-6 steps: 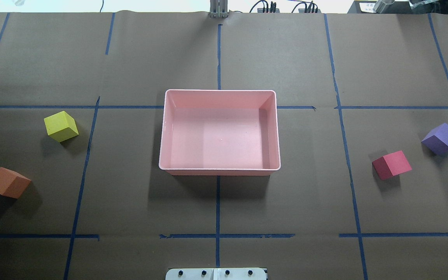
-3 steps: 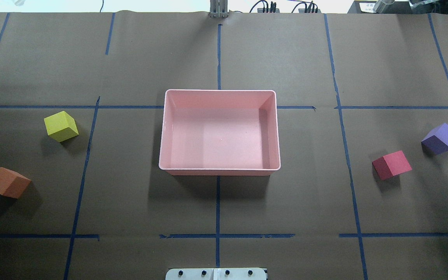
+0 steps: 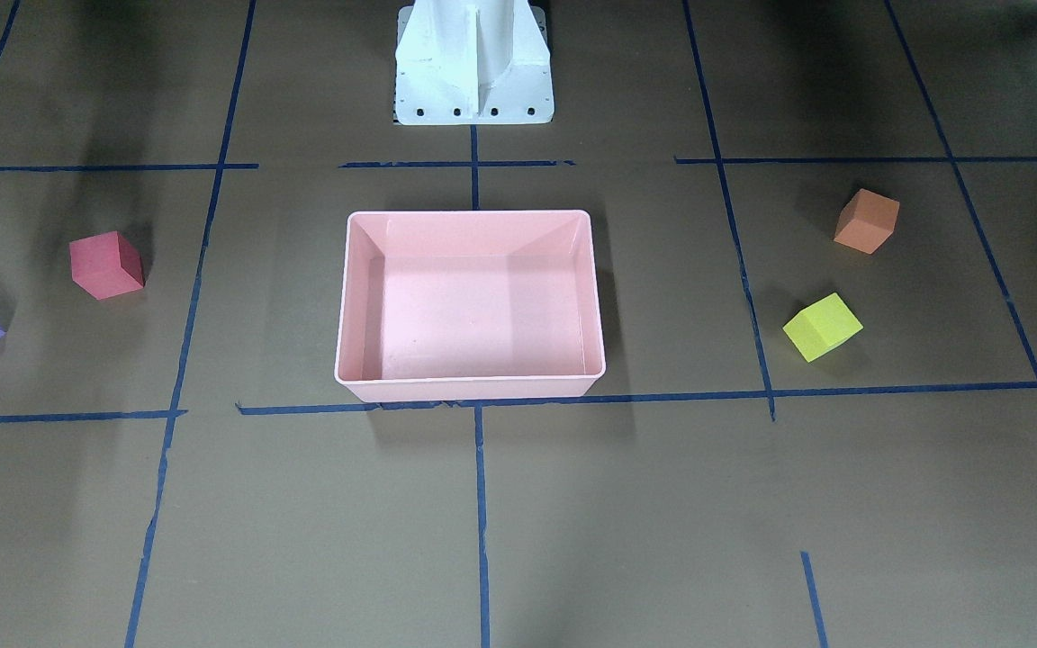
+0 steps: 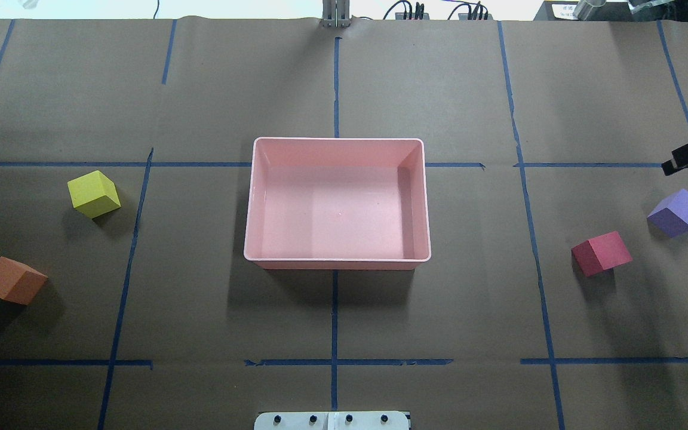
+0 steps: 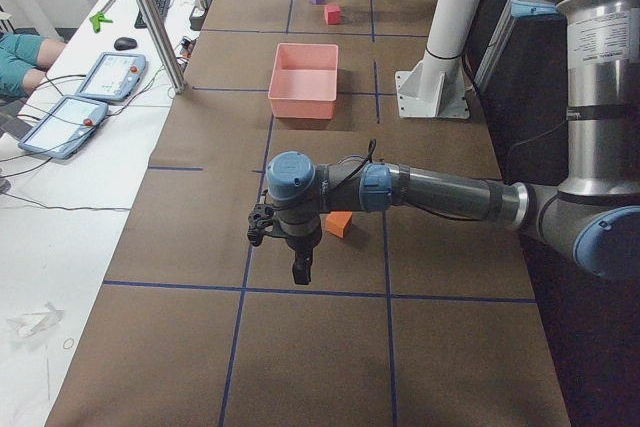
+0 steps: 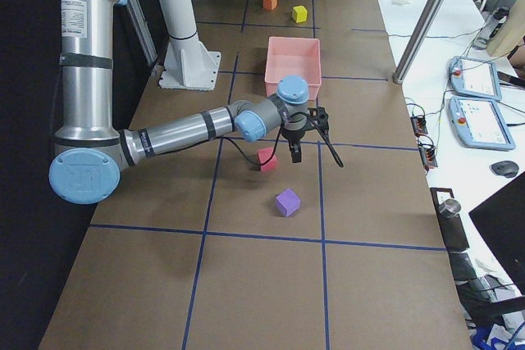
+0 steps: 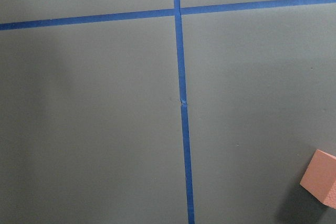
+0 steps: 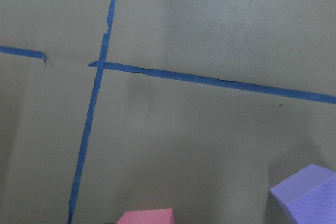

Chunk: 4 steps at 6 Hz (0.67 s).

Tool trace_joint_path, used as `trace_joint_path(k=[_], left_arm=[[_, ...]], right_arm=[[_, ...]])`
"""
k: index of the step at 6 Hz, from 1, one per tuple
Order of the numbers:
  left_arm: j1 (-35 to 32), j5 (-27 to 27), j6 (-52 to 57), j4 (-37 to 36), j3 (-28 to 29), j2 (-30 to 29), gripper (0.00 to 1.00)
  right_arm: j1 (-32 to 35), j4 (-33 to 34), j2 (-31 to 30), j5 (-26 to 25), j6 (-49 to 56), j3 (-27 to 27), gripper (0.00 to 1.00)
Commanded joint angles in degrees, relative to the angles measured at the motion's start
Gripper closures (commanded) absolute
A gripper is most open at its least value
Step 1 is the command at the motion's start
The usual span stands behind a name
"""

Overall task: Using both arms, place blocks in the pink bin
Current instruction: 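Lower the right gripper onto the red cube and close it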

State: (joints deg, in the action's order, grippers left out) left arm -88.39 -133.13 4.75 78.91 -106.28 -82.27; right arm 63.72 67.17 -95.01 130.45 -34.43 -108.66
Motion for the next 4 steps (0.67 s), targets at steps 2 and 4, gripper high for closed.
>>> trace_joint_path(k=[2, 4], left_arm=[[0.06, -0.02, 0.0, -0.07, -0.07, 0.01, 0.0], [0.06, -0.02, 0.0, -0.07, -0.07, 0.01, 0.0]], right_arm=[[-11.39, -7.92, -2.02, -8.96, -9.32, -0.06, 0.0], [-15.1, -7.93, -2.02, -11.69, -9.43, 1.24, 0.0]])
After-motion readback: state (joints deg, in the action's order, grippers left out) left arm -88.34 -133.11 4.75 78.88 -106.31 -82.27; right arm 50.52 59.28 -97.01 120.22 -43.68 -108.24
